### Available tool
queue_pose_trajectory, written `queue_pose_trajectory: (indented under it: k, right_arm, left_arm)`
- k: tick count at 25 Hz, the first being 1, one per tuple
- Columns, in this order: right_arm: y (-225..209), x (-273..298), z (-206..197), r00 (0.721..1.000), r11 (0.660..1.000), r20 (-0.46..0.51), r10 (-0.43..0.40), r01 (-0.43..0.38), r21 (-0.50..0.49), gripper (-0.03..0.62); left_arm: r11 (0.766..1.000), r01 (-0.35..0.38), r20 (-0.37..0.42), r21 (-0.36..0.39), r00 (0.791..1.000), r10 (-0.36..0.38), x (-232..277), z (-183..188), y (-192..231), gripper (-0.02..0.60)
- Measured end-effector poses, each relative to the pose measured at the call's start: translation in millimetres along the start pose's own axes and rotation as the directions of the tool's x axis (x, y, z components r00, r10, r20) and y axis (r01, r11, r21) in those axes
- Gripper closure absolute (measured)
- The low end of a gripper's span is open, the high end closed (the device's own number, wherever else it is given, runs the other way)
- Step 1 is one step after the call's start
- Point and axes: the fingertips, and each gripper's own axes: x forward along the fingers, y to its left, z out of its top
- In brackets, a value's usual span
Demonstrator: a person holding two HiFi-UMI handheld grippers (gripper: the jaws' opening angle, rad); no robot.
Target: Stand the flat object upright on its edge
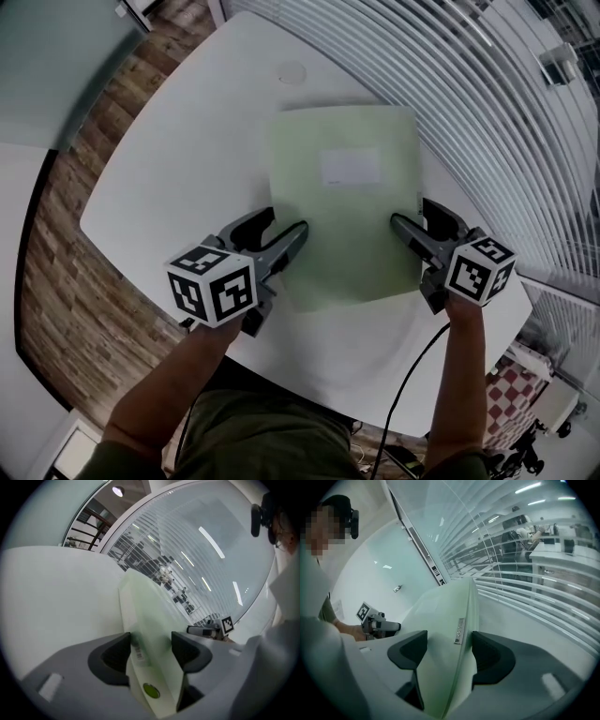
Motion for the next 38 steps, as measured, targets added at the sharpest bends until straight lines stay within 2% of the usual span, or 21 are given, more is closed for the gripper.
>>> queue_pose_trajectory:
  k: [7,21,27,38]
  right_arm:
    - [20.0,-17.1,8.4,0.998,1.0,0.063,-0.022,0.022,-0.007,0.292]
    - [59.7,-69.3,31.0,0.983,0.995,0.176,-0.056,0.069,-0.072,0.295]
    - [77.0,-85.4,37.1,0.971,0.993,0.231,-0.059,0.081,-0.088,0.296]
    - [103.7,-127.3,51.5,0.932,0.974,0.346,-0.107,0.169,-0.153,0.298]
  left_arm:
    - [1.0,-0.006,0.041,0.026,0.999,0.005,-19.3,8.1,-13.5,0.328]
    - [0.982,-0.011,0.103,0.191,0.995,-0.009,-56.8,33.2,-61.9,0.328]
    - [0.953,-0.027,0.132,0.301,0.991,-0.013,-75.2,47.4,-80.6,0.328]
    - [0.88,-0.05,0.192,0.472,0.98,-0.047,-100.2,65.1,-122.3,0.328]
